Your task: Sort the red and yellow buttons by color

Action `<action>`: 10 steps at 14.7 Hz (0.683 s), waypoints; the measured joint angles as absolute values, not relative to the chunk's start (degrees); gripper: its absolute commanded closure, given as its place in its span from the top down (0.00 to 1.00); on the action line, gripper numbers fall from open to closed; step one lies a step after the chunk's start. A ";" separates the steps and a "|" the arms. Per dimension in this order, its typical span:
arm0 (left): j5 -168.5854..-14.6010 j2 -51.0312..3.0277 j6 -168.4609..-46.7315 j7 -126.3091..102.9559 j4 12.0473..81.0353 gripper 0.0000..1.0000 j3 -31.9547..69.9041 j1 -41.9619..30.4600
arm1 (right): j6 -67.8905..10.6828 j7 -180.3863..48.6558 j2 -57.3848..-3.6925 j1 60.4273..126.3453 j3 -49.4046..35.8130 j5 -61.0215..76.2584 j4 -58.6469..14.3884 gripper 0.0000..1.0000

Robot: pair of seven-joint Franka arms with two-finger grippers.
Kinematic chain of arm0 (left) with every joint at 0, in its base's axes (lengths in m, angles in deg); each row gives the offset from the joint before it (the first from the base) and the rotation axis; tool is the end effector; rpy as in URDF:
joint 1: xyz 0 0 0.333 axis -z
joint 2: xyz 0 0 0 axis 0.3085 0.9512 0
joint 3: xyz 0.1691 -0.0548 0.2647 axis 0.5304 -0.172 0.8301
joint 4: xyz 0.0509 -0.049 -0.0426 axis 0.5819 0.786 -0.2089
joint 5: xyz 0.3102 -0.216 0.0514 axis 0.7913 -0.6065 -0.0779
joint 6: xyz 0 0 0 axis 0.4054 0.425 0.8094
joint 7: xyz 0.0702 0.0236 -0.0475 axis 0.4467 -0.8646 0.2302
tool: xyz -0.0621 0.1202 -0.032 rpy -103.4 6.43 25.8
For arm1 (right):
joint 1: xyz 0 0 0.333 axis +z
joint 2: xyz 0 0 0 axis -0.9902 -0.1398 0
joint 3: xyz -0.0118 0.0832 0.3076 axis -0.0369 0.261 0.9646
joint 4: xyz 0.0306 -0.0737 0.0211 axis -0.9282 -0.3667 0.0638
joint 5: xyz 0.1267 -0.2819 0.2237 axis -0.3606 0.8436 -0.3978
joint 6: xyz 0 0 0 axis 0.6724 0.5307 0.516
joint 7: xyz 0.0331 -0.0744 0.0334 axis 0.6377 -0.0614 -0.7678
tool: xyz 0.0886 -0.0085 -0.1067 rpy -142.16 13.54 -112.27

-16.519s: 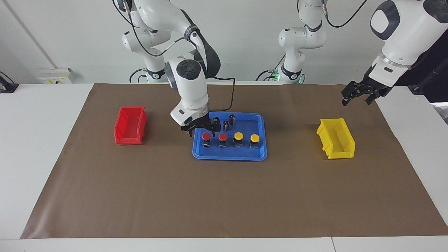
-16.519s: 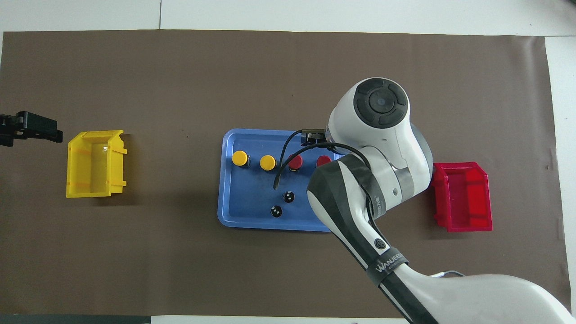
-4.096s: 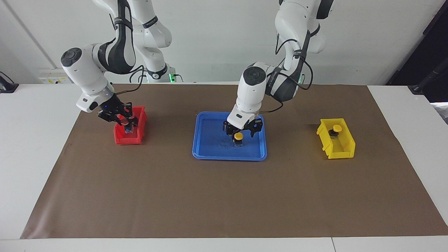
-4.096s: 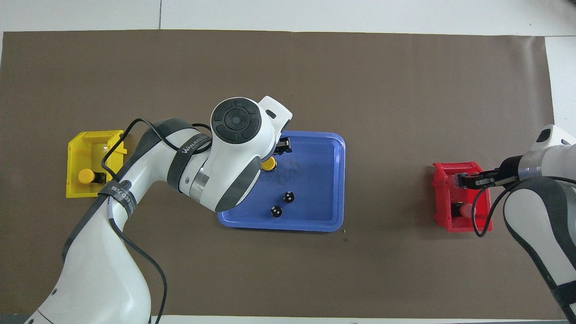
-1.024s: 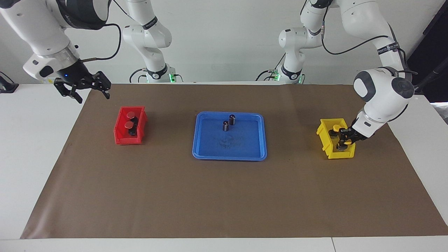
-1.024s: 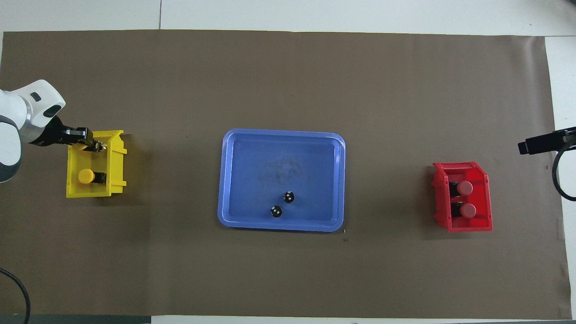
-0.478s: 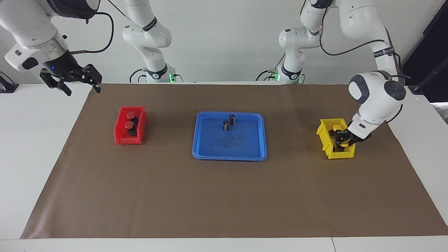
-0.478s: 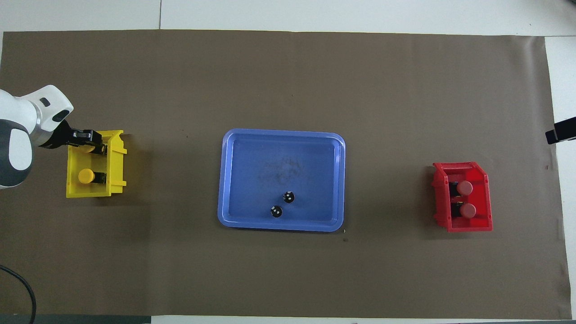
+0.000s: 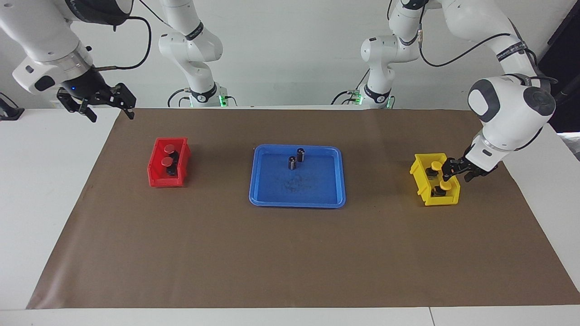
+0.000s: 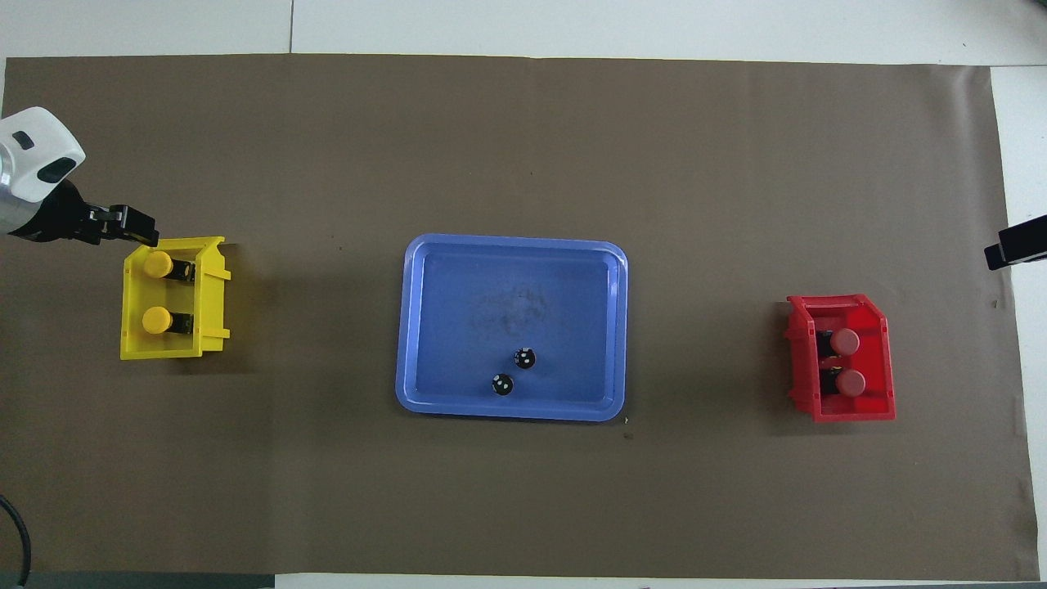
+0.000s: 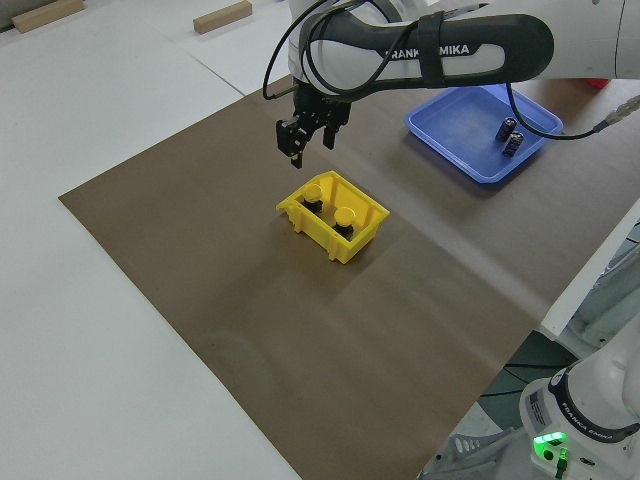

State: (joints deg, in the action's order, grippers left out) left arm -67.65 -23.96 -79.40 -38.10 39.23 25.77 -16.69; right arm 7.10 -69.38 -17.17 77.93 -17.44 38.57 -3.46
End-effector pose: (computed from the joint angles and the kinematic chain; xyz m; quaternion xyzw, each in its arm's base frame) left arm 0.5960 0.0221 0.4297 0.9974 -0.0705 -0.0142 0.0065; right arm 0.5307 -0.0701 0.6064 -0.9983 -0.0356 0.0451 0.0034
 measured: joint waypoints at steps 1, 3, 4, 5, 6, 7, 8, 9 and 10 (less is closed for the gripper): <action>-67.65 -24.02 -78.26 -38.11 37.83 1.00 25.51 -16.66 | 7.12 -69.37 -17.17 77.91 -17.51 38.58 -3.46 1.00; -67.65 -24.17 -75.89 -38.11 34.72 1.00 25.12 -16.64 | 7.12 -69.37 -17.17 77.82 -17.70 38.59 -3.46 1.00; -67.21 -24.36 -74.51 -39.82 33.34 1.00 24.99 -16.58 | 7.12 -69.37 -17.17 77.82 -17.77 38.59 -3.46 1.00; -65.87 -24.95 -73.55 -44.28 32.97 1.00 24.91 -16.24 | 7.12 -69.37 -17.17 77.82 -17.78 38.59 -3.46 1.00; -64.73 -25.95 -72.79 -47.01 33.41 1.00 24.95 -15.50 | 7.12 -69.37 -17.17 77.83 -17.78 38.59 -3.46 1.00; -64.51 -26.99 -71.96 -46.10 33.74 1.00 24.98 -14.80 | 7.12 -69.37 -17.17 77.83 -17.78 38.59 -3.46 1.00; -64.50 -27.94 -70.72 -44.63 33.77 1.00 25.00 -14.31 | 7.12 -69.37 -17.17 77.83 -17.78 38.59 -3.47 1.00; -64.50 -28.85 -69.88 -43.70 33.68 1.00 25.05 -13.94 | 7.12 -69.37 -17.17 77.83 -17.78 38.59 -3.47 1.00; -64.76 -29.51 -69.60 -42.99 33.45 1.00 25.05 -13.64 | 7.12 -69.37 -17.17 77.83 -17.78 38.59 -3.47 1.00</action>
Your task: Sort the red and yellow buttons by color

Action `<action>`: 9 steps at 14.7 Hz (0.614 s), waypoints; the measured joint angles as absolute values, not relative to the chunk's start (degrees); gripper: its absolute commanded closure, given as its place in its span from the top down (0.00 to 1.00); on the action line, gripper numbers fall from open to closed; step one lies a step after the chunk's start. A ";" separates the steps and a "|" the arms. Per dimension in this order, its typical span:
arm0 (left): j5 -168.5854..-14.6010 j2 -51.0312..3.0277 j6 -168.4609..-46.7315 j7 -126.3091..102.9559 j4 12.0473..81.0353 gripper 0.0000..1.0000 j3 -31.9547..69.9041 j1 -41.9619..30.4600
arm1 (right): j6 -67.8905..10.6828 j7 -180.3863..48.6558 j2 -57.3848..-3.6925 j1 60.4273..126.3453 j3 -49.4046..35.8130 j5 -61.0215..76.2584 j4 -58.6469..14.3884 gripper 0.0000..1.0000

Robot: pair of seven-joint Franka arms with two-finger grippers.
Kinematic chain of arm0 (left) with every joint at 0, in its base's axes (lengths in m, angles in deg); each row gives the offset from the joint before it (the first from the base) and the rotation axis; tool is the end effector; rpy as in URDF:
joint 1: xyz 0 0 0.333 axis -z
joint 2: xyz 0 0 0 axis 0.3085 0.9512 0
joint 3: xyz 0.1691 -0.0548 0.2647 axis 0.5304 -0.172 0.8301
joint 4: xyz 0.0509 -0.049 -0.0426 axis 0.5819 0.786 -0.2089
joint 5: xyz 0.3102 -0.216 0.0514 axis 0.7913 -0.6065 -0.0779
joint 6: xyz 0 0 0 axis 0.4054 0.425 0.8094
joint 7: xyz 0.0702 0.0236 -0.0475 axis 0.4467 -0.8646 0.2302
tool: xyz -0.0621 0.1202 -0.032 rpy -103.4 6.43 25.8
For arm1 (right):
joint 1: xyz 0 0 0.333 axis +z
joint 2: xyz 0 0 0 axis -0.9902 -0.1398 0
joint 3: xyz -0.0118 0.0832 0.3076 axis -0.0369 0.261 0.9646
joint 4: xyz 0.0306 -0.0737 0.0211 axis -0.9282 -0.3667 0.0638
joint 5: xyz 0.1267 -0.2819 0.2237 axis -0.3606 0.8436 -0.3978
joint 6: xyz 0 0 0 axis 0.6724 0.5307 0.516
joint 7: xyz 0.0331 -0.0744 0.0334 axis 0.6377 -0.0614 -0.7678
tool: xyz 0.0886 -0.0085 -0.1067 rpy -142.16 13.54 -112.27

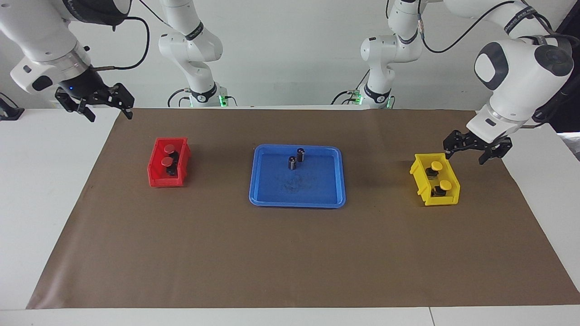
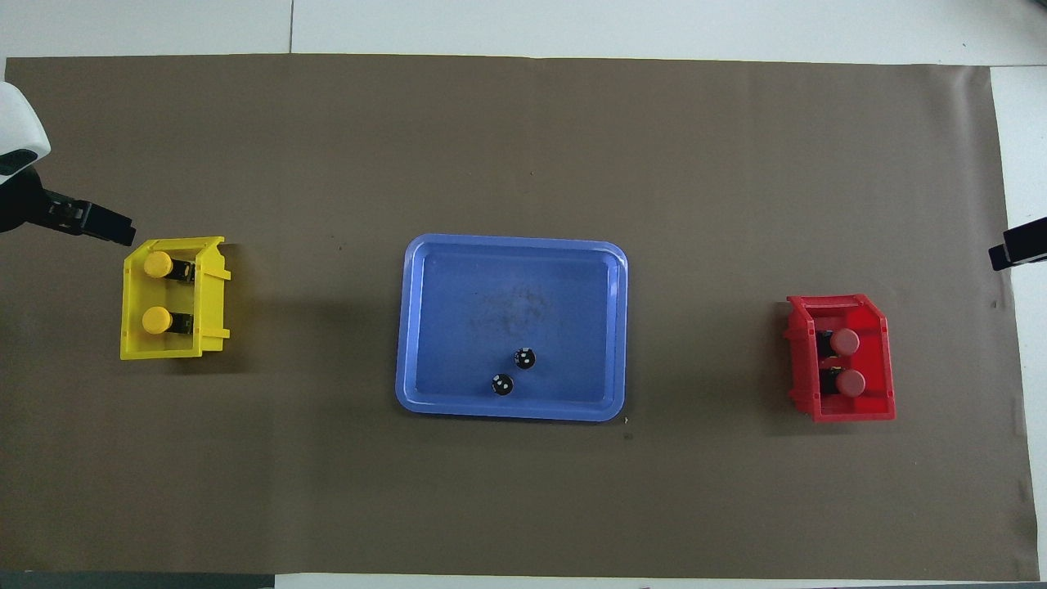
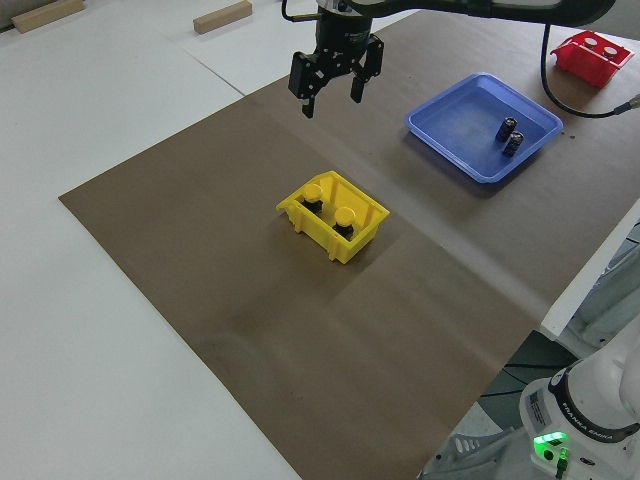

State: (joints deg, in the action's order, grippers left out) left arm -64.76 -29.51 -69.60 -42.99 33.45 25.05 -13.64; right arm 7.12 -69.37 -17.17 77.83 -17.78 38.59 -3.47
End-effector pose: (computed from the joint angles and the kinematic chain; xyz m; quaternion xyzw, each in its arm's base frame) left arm 0.5753 -0.0102 0.5188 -0.9883 0.1517 0.0036 0.0155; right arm 0.5301 -0.0742 0.6064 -0.9985 -0.0316 0.0454 0.0034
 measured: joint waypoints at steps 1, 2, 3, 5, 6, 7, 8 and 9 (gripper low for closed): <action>-65.36 -29.91 -69.52 -42.55 32.96 1.00 25.03 -13.43 | 7.12 -69.37 -17.17 77.84 -17.78 38.59 -3.47 1.00; -65.93 -30.09 -69.44 -42.30 32.29 1.00 25.05 -13.27 | 7.12 -69.37 -17.17 77.86 -17.77 38.59 -3.47 1.00; -66.21 -30.10 -69.23 -42.18 31.56 1.00 25.05 -13.16 | 7.12 -69.37 -17.17 77.89 -17.76 38.59 -3.47 1.00; -66.64 -30.11 -67.72 -42.08 30.04 1.00 25.09 -13.11 | 7.12 -69.37 -17.17 77.88 -17.75 38.59 -3.46 1.00; -67.13 -30.11 -66.67 -42.00 29.16 1.00 25.19 -13.12 | 7.12 -69.37 -17.17 77.88 -17.75 38.59 -3.46 1.00; -67.63 -30.12 -65.60 -41.88 28.29 1.00 25.34 -13.13 | 7.12 -69.37 -17.17 77.88 -17.75 38.59 -3.46 1.00; -67.84 -30.12 -64.66 -41.45 27.53 1.00 25.49 -13.15 | 7.12 -69.37 -17.17 77.88 -17.75 38.59 -3.46 1.00; -67.86 -30.12 -63.94 -40.49 27.05 1.00 25.59 -13.15 | 7.12 -69.37 -17.17 77.88 -17.75 38.59 -3.46 1.00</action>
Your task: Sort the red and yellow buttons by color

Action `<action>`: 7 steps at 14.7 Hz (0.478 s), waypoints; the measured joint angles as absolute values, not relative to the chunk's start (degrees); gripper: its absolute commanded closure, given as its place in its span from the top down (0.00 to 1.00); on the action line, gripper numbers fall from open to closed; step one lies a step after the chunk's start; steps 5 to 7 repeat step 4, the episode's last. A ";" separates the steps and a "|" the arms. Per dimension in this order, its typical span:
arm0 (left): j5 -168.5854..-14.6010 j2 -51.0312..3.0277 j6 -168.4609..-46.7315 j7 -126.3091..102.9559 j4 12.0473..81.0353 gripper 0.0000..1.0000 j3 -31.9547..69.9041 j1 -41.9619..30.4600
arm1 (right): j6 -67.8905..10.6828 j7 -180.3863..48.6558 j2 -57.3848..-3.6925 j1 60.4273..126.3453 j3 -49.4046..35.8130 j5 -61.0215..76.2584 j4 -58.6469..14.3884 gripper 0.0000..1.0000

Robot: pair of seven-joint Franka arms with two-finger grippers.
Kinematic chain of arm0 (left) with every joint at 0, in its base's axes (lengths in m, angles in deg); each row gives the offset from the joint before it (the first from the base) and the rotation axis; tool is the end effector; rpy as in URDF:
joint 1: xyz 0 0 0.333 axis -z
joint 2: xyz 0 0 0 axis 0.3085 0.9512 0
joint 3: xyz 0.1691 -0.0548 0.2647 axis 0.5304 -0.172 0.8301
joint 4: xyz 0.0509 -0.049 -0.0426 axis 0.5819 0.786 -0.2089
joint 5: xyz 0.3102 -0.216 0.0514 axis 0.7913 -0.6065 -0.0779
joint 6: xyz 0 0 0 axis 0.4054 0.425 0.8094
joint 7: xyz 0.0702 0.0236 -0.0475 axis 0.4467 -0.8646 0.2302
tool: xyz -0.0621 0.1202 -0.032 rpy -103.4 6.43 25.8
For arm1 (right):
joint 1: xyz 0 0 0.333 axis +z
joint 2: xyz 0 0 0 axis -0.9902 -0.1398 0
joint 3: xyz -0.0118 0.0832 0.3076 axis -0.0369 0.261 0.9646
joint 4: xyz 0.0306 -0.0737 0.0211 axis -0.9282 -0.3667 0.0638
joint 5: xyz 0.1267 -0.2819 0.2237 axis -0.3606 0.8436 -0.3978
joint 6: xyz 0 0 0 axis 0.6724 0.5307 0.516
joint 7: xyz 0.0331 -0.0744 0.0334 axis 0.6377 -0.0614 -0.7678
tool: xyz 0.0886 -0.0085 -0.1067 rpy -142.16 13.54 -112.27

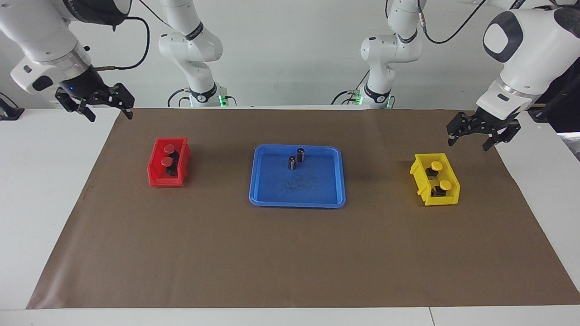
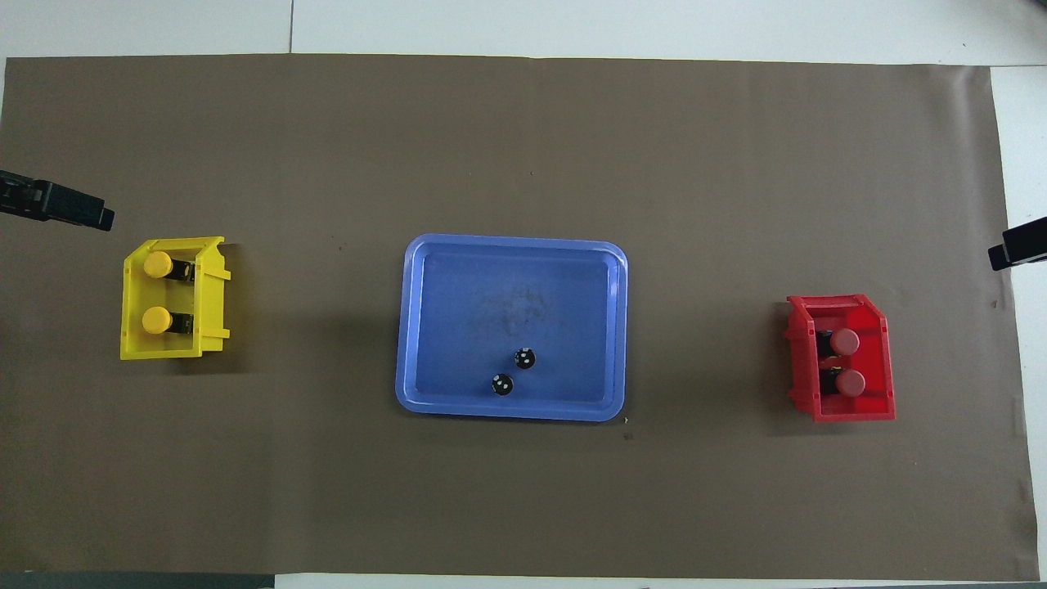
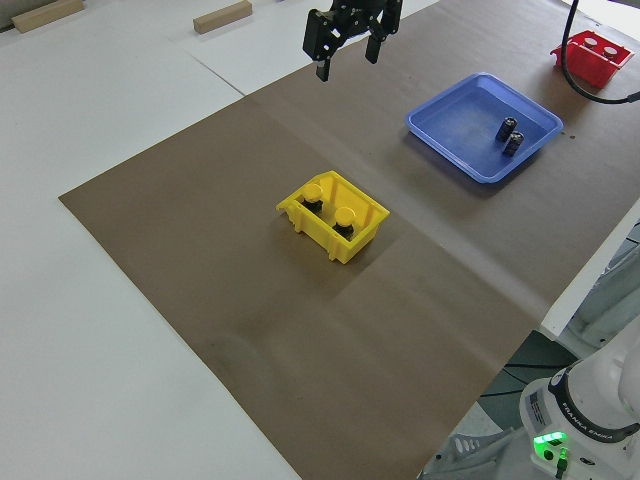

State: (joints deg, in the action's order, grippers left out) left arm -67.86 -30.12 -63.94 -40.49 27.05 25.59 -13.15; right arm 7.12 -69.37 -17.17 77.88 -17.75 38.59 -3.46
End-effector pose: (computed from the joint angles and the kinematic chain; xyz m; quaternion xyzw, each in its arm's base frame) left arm 0.5706 -0.0166 0.5685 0.9919 -0.1262 0.0113 0.0098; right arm 0.5302 -0.0734 0.6064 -0.9984 -0.0323 0.0453 0.0033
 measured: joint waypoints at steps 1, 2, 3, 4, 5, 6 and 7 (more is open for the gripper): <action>-67.86 -30.12 -63.45 -39.49 26.78 1.00 25.63 -13.16 | 7.12 -69.37 -17.17 77.88 -17.75 38.59 -3.46 1.00; -67.86 -30.12 -63.01 -38.90 26.67 1.00 25.66 -13.16 | 7.12 -69.37 -17.17 77.88 -17.75 38.59 -3.46 1.00; -67.86 -30.11 -62.83 -38.57 26.63 1.00 25.71 -13.16 | 7.12 -69.37 -17.17 77.88 -17.75 38.59 -3.46 1.00; -67.86 -30.12 -62.73 -38.44 26.61 1.00 25.75 -13.16 | 7.12 -69.37 -17.16 77.88 -17.75 38.59 -3.46 1.00; -67.86 -30.12 -62.73 -38.44 26.61 1.00 25.75 -13.16 | 7.12 -69.37 -17.16 77.88 -17.75 38.59 -3.46 1.00; -67.86 -30.12 -62.73 -38.44 26.61 1.00 25.75 -13.16 | 7.12 -69.37 -17.16 77.88 -17.75 38.59 -3.46 1.00; -67.86 -30.12 -62.73 -38.44 26.61 1.00 25.75 -13.16 | 7.12 -69.37 -17.16 77.88 -17.75 38.59 -3.46 1.00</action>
